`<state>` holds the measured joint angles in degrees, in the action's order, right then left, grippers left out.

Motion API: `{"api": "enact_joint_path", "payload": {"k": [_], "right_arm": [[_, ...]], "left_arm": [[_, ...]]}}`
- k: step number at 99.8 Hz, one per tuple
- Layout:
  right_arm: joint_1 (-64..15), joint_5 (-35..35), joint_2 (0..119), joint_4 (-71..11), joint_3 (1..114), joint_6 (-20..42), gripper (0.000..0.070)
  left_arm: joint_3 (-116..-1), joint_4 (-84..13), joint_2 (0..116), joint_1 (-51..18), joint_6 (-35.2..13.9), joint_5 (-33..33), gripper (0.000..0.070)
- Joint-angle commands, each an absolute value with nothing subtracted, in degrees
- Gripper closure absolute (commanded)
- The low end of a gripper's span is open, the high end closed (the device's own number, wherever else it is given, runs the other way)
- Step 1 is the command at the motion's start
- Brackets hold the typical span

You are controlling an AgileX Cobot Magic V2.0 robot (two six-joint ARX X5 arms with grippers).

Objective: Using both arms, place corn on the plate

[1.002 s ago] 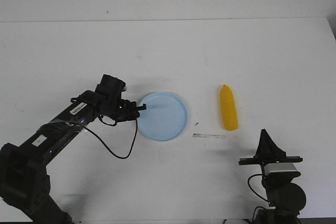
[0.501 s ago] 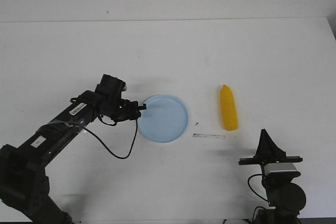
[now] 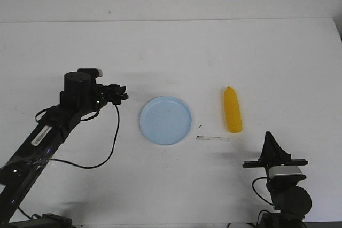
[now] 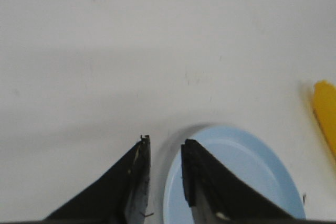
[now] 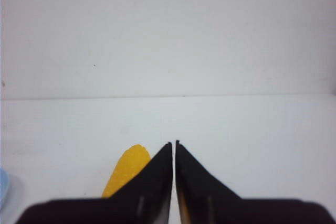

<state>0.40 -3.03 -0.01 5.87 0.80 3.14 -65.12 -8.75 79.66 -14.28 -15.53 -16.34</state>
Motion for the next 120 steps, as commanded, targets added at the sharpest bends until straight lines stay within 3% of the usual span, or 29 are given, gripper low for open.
{"api": "enact_joint_path", "payload": {"k": [1,16,40,53,63,94,120], "right_arm": [[0.3,-3.0,0.1,6.4,0.7,2.7,0.0686],[0.3,-3.0,0.1,6.4,0.7,2.7,0.0686],[0.3,-3.0,0.1,6.4,0.7,2.7,0.0686],[0.3,-3.0,0.1,6.4,0.7,2.7,0.0686],[0.3,-3.0,0.1,6.4,0.7,2.7,0.0686],[0.3,-3.0,0.1,6.4,0.7,2.7,0.0686],[0.3,-3.0,0.1,6.4,0.7,2.7,0.0686]], "left_arm": [[-62.4,-1.3,77.3,-13.9,-12.8,-16.3,0.0578],[-52.9,8.7,69.6,-11.9,-10.3,-14.2,0.0578],[-37.8,13.4,55.3,-8.8,-8.1,0.8,0.059],[-31.6,13.2,47.1,-6.7,-2.8,0.8,0.07],[-27.5,12.6,40.6,-5.0,1.3,0.8,0.0699],[-23.6,1.7,22.8,2.1,1.5,1.5,0.0699],[-23.6,1.6,16.9,3.8,1.5,1.5,0.0699]]}}
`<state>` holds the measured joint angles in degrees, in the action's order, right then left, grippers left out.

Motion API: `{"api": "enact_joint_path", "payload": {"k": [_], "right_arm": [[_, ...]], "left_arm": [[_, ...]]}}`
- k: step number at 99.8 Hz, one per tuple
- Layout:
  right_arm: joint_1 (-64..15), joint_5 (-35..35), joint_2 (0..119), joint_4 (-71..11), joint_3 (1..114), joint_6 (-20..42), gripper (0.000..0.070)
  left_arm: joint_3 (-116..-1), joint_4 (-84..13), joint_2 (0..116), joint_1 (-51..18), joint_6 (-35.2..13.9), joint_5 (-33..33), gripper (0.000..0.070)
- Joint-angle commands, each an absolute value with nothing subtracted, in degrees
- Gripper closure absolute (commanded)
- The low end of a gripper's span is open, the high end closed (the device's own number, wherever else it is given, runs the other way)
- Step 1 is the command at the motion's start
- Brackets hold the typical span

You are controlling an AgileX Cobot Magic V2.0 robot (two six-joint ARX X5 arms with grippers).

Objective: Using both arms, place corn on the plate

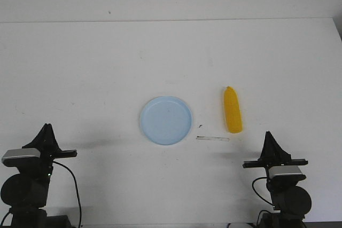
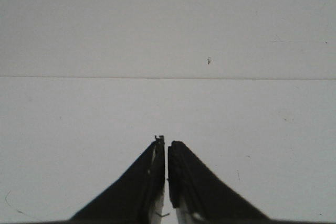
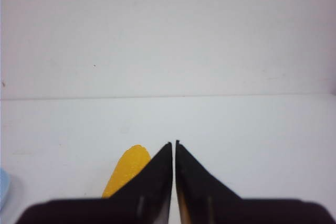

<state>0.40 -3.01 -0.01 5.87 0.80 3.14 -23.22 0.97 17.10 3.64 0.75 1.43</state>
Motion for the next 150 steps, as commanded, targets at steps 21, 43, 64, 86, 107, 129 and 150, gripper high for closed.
{"api": "enact_joint_path", "payload": {"k": [21,43,64,86,107,129,150], "right_arm": [[0.3,-3.0,0.1,6.4,0.7,2.7,0.0686],[0.3,-3.0,0.1,6.4,0.7,2.7,0.0686],[0.3,-3.0,0.1,6.4,0.7,2.7,0.0686],[0.3,-3.0,0.1,6.4,0.7,2.7,0.0686],[0.3,-2.9,0.1,6.8,0.7,2.7,0.0686],[0.3,0.2,0.1,7.4,0.7,2.8,0.0687],[0.0,-0.2,0.1,10.8,2.0,3.3,0.0692]], "left_arm": [[-23.6,1.6,15.8,3.8,1.5,1.5,0.0699],[-23.6,1.6,15.6,3.8,1.5,1.5,0.0699],[-23.6,1.6,15.6,3.8,1.5,1.5,0.0699],[-23.6,1.6,15.6,3.8,1.5,1.5,0.0699],[-23.6,1.6,15.6,3.8,1.5,1.5,0.0699],[-23.6,1.6,15.6,3.8,1.5,1.5,0.0699],[-23.6,1.6,15.6,3.8,1.5,1.5,0.0699]]}}
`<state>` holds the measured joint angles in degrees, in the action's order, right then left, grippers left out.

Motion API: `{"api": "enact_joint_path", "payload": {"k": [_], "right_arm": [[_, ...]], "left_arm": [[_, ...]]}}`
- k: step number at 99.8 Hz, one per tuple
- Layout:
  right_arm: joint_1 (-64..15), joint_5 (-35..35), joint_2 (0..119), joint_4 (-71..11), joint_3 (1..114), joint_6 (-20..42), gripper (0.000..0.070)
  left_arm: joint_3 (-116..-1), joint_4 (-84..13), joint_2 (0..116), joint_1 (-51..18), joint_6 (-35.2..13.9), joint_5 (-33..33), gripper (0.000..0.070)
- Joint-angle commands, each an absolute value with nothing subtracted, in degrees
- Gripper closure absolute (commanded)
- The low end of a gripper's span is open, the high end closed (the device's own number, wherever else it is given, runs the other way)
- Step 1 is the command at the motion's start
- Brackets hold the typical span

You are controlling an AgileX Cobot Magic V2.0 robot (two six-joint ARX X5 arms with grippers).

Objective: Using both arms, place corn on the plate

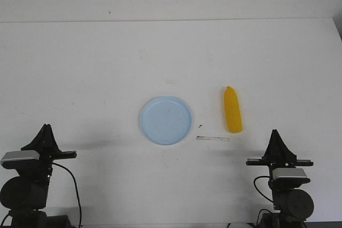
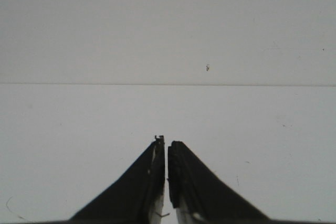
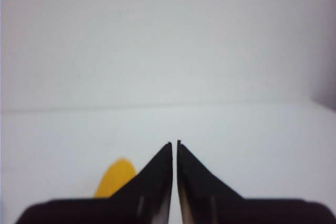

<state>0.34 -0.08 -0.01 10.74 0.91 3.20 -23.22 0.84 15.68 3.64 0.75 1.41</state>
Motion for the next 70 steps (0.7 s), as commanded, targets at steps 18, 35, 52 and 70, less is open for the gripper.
{"api": "enact_joint_path", "payload": {"k": [18,35,52,70], "right_arm": [[-0.1,0.0,3.2,4.1,9.2,0.5,0.0693],[-0.1,-0.1,9.5,-0.5,17.0,-1.5,0.0693],[-0.4,-0.6,16.0,-3.6,23.6,-1.5,0.0693],[-3.6,-3.4,25.2,-3.8,29.9,-1.0,0.0693]], "left_arm": [[-23.6,1.6,15.6,3.8,1.5,1.5,0.0699],[-23.6,1.6,15.6,3.8,1.5,1.5,0.0699],[-23.6,1.6,15.6,3.8,1.5,1.5,0.0699],[-23.6,1.6,15.6,3.8,1.5,1.5,0.0699]]}}
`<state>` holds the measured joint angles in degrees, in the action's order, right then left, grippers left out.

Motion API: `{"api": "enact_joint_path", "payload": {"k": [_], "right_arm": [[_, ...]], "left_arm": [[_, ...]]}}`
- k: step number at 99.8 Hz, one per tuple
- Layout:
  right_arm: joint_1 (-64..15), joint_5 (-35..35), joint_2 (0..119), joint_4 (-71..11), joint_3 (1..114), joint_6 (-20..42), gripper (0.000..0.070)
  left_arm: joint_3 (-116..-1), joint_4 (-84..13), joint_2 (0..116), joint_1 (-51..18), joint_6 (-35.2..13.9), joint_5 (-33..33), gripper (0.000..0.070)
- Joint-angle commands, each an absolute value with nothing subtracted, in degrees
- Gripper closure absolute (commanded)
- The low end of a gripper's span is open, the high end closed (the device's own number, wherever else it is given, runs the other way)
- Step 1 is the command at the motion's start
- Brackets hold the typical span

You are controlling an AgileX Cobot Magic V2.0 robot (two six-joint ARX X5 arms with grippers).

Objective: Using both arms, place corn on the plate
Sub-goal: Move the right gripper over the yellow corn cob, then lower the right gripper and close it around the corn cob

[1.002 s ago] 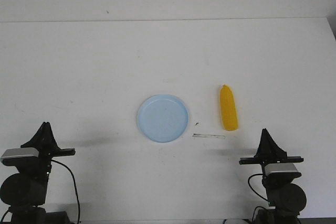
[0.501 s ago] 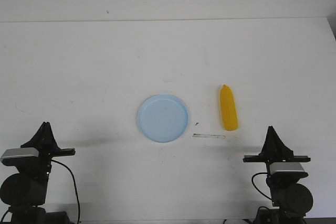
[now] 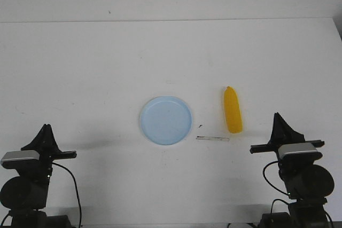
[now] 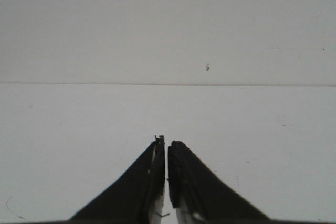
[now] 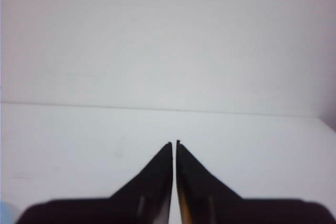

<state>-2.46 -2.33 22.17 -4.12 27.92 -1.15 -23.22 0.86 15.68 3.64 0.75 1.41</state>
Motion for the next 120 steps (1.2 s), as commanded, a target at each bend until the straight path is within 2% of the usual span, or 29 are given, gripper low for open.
{"api": "enact_joint_path", "payload": {"k": [1,32,56,73,85,110,116,120], "right_arm": [[-3.8,-3.5,25.7,-3.7,30.1,-0.9,0.0693],[-12.1,-2.7,40.1,-1.4,33.7,0.8,0.0693],[-13.7,-2.5,51.1,-3.8,37.3,0.7,0.0693],[-13.7,-2.6,60.0,-10.2,44.8,1.0,0.0693],[-13.7,-2.6,66.9,-18.2,52.1,2.0,0.0693],[-13.7,0.3,79.2,-34.7,65.8,12.1,0.0688],[-13.7,0.5,81.0,-36.3,67.4,12.7,0.0657],[-13.7,0.5,81.8,-36.5,67.7,12.6,0.0592]], "left_arm": [[-23.6,1.6,15.6,3.8,1.5,1.5,0.0699],[-23.6,1.6,15.6,3.8,1.5,1.5,0.0699],[-23.6,1.6,15.6,3.8,1.5,1.5,0.0699],[-23.6,1.6,15.6,3.8,1.5,1.5,0.0699],[-23.6,1.6,15.6,3.8,1.5,1.5,0.0699],[-23.6,1.6,15.6,3.8,1.5,1.5,0.0699],[-23.6,1.6,15.6,3.8,1.5,1.5,0.0699],[-23.6,1.6,15.6,3.8,1.5,1.5,0.0699]]}}
